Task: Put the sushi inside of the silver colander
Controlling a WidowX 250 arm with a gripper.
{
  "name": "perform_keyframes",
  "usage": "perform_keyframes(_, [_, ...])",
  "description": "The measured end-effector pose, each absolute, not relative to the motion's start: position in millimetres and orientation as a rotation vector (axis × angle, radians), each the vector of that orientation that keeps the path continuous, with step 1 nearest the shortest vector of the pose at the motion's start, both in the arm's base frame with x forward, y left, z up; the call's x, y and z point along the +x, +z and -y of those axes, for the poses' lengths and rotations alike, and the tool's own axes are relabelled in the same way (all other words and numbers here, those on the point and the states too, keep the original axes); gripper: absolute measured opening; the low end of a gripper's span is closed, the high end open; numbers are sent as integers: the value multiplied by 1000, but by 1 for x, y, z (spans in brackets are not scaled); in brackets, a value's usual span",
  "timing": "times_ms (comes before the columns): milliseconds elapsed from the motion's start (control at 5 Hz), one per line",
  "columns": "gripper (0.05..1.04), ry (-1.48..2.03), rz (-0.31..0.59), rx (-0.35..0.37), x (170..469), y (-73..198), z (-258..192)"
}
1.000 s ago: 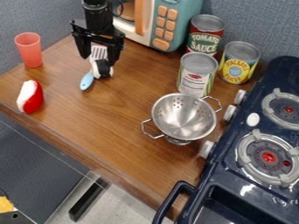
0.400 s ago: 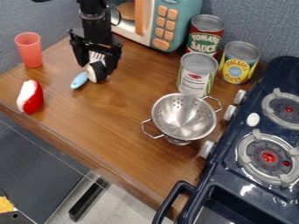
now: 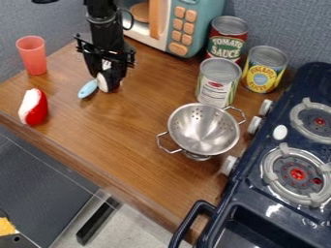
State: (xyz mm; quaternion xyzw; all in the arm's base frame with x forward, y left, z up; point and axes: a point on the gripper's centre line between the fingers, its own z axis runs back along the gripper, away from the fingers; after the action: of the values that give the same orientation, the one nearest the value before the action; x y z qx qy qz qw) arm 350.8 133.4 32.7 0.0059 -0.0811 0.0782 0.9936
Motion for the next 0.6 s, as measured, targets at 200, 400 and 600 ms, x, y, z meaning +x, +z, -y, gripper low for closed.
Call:
perform_keyframes(200, [409,163,163,9,351,33,-133])
perform_keyframes(400, [359,167,155,11,350,33,-133])
perform_keyframes(600, [359,145,143,-19,348,38,-128])
